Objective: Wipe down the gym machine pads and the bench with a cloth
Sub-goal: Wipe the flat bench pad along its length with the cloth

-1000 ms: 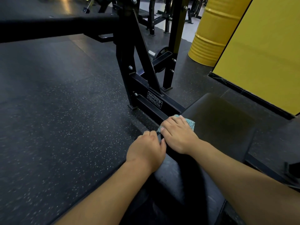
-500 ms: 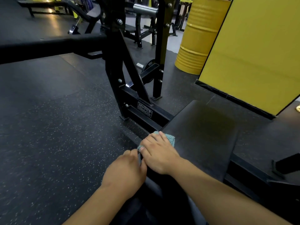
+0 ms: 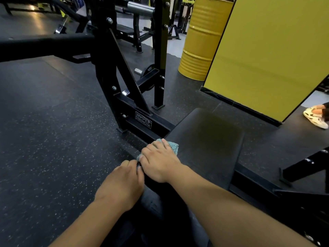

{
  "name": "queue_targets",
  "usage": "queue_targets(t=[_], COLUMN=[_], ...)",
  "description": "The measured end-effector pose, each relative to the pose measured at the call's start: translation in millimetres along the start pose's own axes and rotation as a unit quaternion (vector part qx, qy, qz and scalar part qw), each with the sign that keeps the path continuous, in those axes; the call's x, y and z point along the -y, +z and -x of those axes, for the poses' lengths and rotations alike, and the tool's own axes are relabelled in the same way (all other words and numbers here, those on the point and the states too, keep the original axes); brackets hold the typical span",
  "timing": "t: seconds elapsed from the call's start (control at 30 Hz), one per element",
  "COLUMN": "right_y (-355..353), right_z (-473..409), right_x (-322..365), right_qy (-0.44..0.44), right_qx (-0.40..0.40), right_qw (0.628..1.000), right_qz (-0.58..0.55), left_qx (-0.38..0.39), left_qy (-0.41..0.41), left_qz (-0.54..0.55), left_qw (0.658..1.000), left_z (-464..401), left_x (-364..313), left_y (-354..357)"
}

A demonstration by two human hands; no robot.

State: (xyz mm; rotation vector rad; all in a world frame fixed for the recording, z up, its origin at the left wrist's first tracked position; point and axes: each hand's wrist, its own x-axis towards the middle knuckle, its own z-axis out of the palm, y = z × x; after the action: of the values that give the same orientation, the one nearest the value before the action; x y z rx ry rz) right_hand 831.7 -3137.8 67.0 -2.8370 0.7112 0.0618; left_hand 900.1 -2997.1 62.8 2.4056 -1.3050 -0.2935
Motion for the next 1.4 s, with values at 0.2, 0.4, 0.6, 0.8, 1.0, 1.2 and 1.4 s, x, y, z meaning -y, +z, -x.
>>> queue_targets(t=[0.2, 0.4, 0.6, 0.8, 1.0, 1.2, 1.4], right_y=[5.7, -10.8, -12.1, 1.7, -3.8, -2.8, 5.1], right_z=[7.0, 0.5, -7.2, 2.0, 4.0, -0.9, 13.7], right_x=[7.2, -10.0, -17.0, 0.0, 1.2, 1.6, 23.0], right_qy=[-0.016, -0.030, 0.006, -0.009, -0.027, 0.015, 0.005], right_qx=[-0.003, 0.026, 0.010, -0.003, 0.020, 0.005, -0.002], right_qw=[1.000, 0.999, 1.000, 1.000, 0.999, 1.000, 1.000], right_qz=[-0.012, 0.018, 0.016, 0.005, 0.006, 0.008, -0.007], left_qx=[0.026, 0.005, 0.019, -0.002, -0.025, -0.035, -0.034], left_qy=[0.002, 0.036, -0.009, 0.032, 0.008, -0.006, 0.022], left_qz=[0.026, -0.034, -0.010, -0.014, 0.030, 0.012, 0.009], left_qw=[0.999, 0.999, 1.000, 0.999, 0.999, 0.999, 0.999], left_z=[4.7, -1.3, -4.9, 1.0, -1.7, 4.7, 3.6], left_x=[0.6, 2.6, 11.9, 4.5, 4.6, 1.1, 5.4], left_y=[0.5, 1.0, 6.3, -2.5, -1.0, -5.1, -4.2])
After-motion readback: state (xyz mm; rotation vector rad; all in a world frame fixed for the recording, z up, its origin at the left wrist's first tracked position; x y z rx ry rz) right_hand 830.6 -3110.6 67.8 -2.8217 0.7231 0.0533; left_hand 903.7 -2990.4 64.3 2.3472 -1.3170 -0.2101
